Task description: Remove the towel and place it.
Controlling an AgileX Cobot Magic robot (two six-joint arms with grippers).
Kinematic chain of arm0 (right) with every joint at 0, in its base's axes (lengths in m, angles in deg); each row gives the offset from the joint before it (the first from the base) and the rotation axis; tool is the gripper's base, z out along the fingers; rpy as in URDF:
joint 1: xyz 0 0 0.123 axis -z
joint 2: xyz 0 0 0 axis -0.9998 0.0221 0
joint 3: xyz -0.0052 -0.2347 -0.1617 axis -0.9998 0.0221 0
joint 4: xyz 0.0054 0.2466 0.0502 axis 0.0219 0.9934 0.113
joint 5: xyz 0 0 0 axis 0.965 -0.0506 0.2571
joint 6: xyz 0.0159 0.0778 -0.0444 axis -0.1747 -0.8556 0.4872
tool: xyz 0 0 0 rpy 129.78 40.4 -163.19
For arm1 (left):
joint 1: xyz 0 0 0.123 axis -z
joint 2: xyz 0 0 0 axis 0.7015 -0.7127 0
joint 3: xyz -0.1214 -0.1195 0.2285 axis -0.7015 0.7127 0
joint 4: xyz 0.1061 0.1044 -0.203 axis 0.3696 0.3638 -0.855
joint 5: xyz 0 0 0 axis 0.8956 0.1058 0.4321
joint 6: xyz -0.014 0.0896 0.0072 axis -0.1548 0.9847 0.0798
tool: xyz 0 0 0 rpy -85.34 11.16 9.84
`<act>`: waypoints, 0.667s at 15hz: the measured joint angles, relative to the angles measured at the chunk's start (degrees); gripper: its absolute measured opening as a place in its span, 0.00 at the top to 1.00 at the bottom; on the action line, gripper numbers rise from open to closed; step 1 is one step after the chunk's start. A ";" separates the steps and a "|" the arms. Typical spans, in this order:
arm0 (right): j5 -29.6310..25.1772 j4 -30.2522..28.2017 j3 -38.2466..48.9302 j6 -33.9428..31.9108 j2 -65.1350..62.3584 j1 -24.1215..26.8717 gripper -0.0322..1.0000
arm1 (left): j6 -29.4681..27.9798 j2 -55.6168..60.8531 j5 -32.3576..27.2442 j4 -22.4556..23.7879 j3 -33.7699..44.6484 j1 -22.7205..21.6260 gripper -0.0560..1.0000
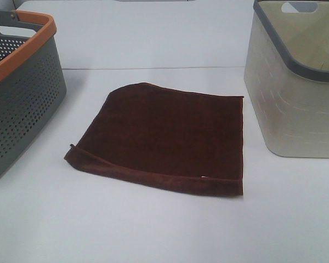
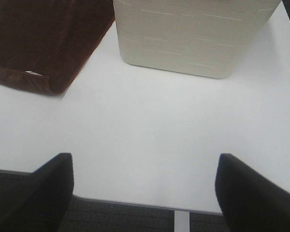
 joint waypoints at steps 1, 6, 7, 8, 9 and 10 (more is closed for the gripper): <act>0.00 0.00 0.00 0.00 0.00 0.00 0.29 | 0.00 0.00 0.00 0.00 0.00 0.00 0.18; 0.00 0.00 0.00 0.00 0.00 0.00 0.29 | 0.00 0.00 0.00 0.00 0.00 0.00 0.18; 0.00 0.00 0.00 0.00 0.00 0.00 0.29 | 0.00 0.00 0.00 0.00 0.00 0.00 0.18; 0.00 0.00 0.00 0.00 0.00 0.00 0.29 | 0.00 0.00 0.00 0.00 0.00 0.00 0.18; 0.00 0.00 0.00 0.00 0.00 0.00 0.29 | 0.00 0.00 0.00 0.00 0.00 0.00 0.18; 0.00 0.00 0.00 0.00 0.00 0.00 0.29 | 0.00 0.00 0.00 0.00 0.00 0.00 0.18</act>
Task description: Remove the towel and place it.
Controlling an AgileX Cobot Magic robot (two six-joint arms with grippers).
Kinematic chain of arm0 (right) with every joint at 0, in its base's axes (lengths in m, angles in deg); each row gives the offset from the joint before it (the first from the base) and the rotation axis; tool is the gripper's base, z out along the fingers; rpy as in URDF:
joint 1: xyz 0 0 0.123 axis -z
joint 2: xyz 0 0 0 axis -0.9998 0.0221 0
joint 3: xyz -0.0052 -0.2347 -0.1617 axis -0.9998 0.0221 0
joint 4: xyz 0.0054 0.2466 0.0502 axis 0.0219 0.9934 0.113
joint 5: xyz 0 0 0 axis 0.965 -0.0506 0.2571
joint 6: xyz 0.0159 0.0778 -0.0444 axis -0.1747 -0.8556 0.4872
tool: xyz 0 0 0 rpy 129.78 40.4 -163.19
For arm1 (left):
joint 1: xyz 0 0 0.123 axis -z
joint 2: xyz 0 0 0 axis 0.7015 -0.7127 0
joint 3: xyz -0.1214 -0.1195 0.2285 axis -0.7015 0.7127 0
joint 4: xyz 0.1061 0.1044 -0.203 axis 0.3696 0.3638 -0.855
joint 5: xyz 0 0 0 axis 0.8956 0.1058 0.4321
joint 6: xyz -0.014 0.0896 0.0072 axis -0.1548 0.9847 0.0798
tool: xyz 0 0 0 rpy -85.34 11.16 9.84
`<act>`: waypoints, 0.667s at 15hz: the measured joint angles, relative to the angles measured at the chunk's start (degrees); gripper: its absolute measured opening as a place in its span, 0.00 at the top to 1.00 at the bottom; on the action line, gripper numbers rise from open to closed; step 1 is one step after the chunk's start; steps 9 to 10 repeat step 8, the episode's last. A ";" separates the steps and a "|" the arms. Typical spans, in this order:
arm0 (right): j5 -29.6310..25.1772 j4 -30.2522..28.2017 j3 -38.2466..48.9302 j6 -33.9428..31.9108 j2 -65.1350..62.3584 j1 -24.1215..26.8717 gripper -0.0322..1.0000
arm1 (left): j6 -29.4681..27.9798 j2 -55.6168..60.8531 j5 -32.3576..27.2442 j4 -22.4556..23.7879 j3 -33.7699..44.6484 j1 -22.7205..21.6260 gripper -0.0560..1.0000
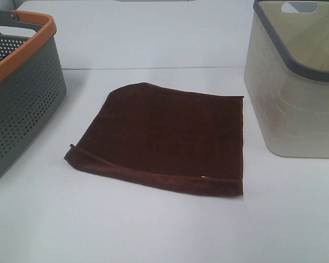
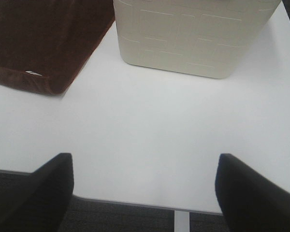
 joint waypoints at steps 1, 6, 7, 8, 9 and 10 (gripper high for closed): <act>0.00 0.00 0.00 0.00 0.00 0.00 0.29 | 0.00 0.00 0.00 0.00 0.00 0.00 0.18; 0.00 0.00 0.00 0.00 0.00 0.00 0.29 | 0.00 0.00 0.00 0.00 0.00 0.00 0.18; 0.00 0.00 0.00 0.00 0.00 0.00 0.29 | 0.00 0.00 0.00 0.00 0.00 0.00 0.18; 0.00 0.00 0.00 0.00 0.00 0.00 0.29 | 0.00 0.00 0.00 0.00 0.00 0.00 0.18; 0.00 0.00 0.00 0.00 0.00 0.00 0.29 | 0.00 0.00 0.00 0.00 0.00 0.00 0.18; 0.00 0.00 0.00 0.00 0.00 0.00 0.29 | 0.00 0.00 0.00 0.00 0.00 0.00 0.18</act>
